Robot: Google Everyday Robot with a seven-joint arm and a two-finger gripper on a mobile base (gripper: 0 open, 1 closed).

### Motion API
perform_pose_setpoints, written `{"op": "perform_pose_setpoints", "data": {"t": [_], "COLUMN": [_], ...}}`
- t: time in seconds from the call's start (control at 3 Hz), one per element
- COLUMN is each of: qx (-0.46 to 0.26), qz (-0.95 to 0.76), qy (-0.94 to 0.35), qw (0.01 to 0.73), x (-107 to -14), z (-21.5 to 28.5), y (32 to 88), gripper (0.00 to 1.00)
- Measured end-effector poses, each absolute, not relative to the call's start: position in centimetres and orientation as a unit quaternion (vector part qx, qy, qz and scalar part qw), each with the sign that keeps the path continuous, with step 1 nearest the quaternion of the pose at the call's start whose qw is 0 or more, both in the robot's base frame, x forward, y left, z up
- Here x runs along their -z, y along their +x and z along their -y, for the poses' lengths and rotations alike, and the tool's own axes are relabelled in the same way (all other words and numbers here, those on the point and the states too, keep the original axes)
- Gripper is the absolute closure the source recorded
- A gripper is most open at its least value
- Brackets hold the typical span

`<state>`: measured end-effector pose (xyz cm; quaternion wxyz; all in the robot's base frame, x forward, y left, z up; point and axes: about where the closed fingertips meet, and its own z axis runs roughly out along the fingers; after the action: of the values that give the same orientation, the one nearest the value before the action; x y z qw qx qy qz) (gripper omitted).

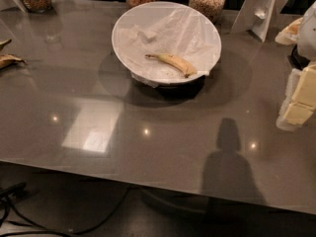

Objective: Pick banana from white bowl

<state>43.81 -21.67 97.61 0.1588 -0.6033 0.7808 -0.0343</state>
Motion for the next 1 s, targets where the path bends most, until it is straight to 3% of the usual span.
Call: {"op": "perform_pose_setpoints", "data": {"t": [0.33, 1.0], "qx": [0.034, -0.049], "qz": [-0.781, -0.776], "qy": [-0.603, -0.573], "qw": [0.159, 0.258], "x": [-97.6, -98.1], "z": [21.7, 15.7], "y": [43.8, 49.1], "gripper": [0.00, 0.00]}}
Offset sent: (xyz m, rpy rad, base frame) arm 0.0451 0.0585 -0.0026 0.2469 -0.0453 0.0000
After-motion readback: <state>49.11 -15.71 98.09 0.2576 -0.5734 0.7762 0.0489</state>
